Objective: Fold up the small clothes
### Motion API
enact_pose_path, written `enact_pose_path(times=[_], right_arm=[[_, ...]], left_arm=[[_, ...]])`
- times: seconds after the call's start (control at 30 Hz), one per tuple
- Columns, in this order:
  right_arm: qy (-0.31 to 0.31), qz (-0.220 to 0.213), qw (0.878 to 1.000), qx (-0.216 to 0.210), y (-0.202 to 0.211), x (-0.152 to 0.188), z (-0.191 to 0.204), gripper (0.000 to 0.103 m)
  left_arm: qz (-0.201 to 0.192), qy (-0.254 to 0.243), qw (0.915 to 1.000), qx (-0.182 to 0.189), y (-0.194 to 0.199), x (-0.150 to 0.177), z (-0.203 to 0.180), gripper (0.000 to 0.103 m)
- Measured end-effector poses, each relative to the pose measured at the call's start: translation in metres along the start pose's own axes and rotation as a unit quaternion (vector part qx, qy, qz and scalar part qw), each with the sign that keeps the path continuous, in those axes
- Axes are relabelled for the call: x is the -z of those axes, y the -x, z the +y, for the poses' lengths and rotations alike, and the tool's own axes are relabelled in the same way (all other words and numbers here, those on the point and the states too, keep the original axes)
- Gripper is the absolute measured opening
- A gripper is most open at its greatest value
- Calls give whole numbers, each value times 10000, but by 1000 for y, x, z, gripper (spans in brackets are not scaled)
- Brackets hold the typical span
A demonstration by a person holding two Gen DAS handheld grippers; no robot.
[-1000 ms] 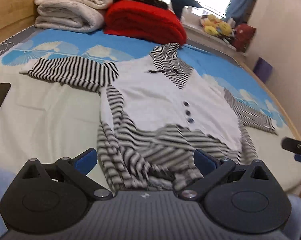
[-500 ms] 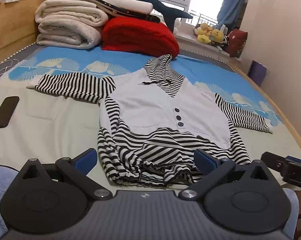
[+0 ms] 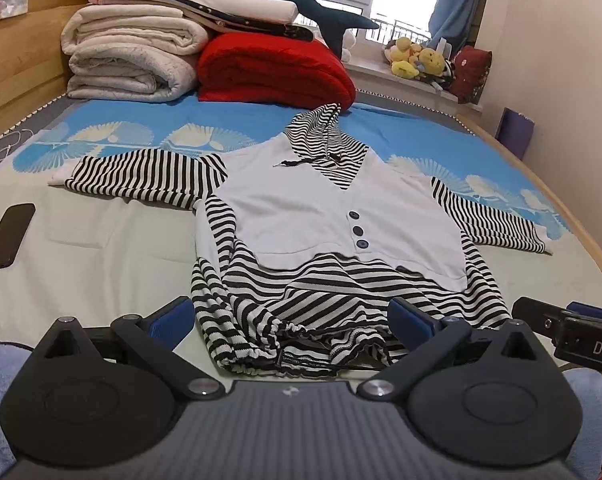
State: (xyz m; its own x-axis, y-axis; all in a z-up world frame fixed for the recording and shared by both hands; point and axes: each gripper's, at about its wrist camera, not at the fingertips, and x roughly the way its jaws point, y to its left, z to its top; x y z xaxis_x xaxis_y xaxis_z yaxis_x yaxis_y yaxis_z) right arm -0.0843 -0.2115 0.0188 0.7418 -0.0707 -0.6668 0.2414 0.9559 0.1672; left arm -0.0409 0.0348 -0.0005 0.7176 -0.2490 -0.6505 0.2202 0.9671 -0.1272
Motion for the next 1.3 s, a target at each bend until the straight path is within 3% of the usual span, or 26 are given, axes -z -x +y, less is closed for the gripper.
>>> enact_pose_path(times=[0.63,0.8,0.87,0.97,1.03,1.17,1.3], right_arm=[[74,388,9992,105,-56,-8,4,88],[-48,442,9988,182,-85,-20,-1,88],[-173,442,9985,266,-101,-29,-5,88],[-309,417,9980,374,-127,-46,-11,88],[-334,399,9977,438,-146,-58,-13,88],[-281,286,9977,550,-187,-84,-14,88],[-312,263,9963,761,-235,-105,-22,88]], left_arm=[[400,338,9985,-146,-60,-11,24,102],[218,1025,9945,58,-92,-37,66,102],[71,1549,9879,-12,-113,-55,101,102],[-266,2336,9710,-425,-148,-86,166,102],[-512,2914,9534,-594,-177,-105,219,102],[-479,3881,9176,-714,-239,-132,310,102],[-444,4479,8862,-1103,-288,-137,369,102]])
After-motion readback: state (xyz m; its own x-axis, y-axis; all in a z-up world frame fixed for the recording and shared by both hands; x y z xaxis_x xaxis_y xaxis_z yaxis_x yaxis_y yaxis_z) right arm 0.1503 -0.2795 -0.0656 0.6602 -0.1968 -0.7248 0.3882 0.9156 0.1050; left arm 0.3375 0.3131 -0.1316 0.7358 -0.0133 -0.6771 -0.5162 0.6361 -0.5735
